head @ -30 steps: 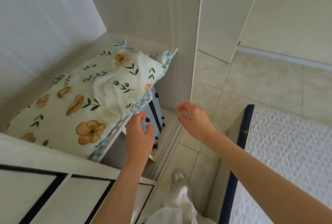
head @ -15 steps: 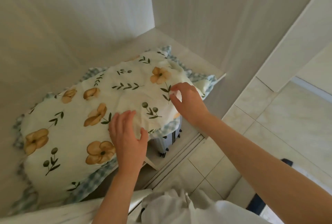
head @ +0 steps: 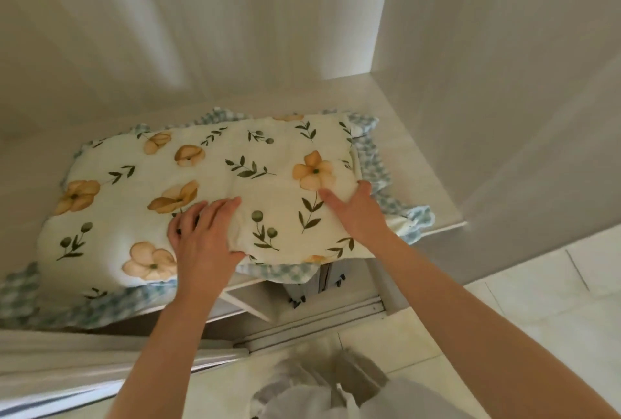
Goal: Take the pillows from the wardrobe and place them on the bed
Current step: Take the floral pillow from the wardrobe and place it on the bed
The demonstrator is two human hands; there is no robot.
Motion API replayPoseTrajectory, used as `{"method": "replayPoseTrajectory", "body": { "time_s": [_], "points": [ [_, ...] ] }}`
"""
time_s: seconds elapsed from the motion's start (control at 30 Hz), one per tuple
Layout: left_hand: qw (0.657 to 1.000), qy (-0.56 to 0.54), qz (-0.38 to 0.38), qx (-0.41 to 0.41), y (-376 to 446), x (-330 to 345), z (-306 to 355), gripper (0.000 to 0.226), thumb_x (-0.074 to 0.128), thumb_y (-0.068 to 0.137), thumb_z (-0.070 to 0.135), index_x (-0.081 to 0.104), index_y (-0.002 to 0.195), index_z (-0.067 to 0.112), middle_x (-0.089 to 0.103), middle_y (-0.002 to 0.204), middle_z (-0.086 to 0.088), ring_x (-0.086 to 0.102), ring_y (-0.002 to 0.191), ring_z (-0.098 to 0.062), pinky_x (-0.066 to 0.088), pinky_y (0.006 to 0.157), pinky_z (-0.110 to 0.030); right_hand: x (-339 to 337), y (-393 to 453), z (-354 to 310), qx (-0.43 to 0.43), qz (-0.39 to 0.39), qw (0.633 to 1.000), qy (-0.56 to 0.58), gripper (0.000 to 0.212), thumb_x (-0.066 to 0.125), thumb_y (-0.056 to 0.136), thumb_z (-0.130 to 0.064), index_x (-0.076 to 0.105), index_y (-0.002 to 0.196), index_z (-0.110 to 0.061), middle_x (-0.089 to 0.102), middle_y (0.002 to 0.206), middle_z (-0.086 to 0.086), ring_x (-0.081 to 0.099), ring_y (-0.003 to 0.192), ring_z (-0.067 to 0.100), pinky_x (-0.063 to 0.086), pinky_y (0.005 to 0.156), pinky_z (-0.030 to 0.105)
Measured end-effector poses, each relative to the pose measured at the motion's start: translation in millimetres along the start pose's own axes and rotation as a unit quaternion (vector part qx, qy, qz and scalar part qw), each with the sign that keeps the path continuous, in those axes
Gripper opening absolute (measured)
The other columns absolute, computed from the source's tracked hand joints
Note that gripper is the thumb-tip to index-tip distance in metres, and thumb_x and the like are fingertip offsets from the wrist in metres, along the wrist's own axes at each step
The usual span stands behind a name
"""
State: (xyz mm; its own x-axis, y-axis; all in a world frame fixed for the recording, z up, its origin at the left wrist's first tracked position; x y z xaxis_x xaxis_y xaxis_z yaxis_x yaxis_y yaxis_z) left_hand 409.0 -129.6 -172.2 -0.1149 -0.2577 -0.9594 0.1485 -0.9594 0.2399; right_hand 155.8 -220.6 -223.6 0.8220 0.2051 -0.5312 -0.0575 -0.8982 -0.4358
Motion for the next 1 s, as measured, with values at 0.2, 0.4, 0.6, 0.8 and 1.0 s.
{"method": "replayPoseTrajectory", "body": {
  "time_s": [0.2,0.4,0.6,0.8,1.0],
  "points": [
    [0.999,-0.013,0.036,-0.003,-15.4,-5.2,33.4,0.100,0.099,0.033,0.021,0.066,0.127,0.017,0.068,0.118,-0.007,0.048,0.116,-0.034,0.034,0.098,-0.057,-24.8,4.9,21.2,-0.021,-0.008,1.000,-0.020,0.096,0.057,0.073,-0.072,0.028,0.140,-0.010,0.048,0.134,0.016,0.051,0.118,0.037,0.045,0.097,0.052],
    [0.998,-0.052,0.003,0.020,-41.6,-2.4,91.6,0.095,0.095,0.039,0.029,0.065,0.129,0.019,0.065,0.124,-0.004,0.054,0.119,-0.035,0.036,0.100,-0.054,-72.6,9.1,58.7,0.008,-0.011,0.999,-0.030,0.089,0.060,0.071,-0.066,0.033,0.137,-0.014,0.052,0.128,0.012,0.054,0.105,0.029,0.047,0.089,0.043],
    [0.958,-0.256,0.102,-0.084,-27.6,-44.2,27.2,0.036,0.081,0.079,0.026,0.073,0.110,0.009,0.064,0.112,-0.002,0.061,0.104,-0.028,0.049,0.092,-0.045,-100.8,9.6,52.3,-0.004,0.038,0.993,-0.107,0.094,0.068,0.073,-0.053,0.026,0.147,-0.012,0.036,0.146,0.018,0.042,0.128,0.040,0.041,0.103,0.053],
    [0.912,-0.137,-0.025,-0.387,-6.2,-29.1,-117.0,0.070,0.062,0.089,0.051,0.042,0.146,0.015,0.041,0.148,-0.019,0.037,0.134,-0.044,0.029,0.111,-0.057,-81.5,5.3,-18.9,-0.111,0.100,0.968,-0.203,0.089,0.055,0.083,-0.057,0.014,0.152,-0.018,0.019,0.156,0.016,0.027,0.137,0.043,0.033,0.104,0.057],
    [0.863,-0.115,-0.129,-0.475,-3.4,1.8,-172.1,0.097,0.039,0.082,0.081,0.016,0.155,0.022,0.033,0.152,-0.025,0.039,0.134,-0.047,0.033,0.107,-0.058,-49.7,28.7,-23.6,-0.047,0.051,0.941,-0.332,0.078,0.018,0.082,-0.079,0.020,0.147,-0.037,0.010,0.161,0.009,0.025,0.137,0.045,0.026,0.104,0.064]
  ]
}}
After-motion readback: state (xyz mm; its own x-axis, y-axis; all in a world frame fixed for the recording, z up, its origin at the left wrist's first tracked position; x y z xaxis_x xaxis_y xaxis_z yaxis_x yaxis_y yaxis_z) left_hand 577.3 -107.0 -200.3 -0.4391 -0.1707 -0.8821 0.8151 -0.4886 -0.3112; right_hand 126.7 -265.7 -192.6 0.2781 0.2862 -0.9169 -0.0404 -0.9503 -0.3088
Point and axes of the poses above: each hand's wrist, its own y-axis towards the middle knuckle, its own x-axis out of the palm, z = x × y, the point moved 10 cm from there along y, towards the middle knuckle
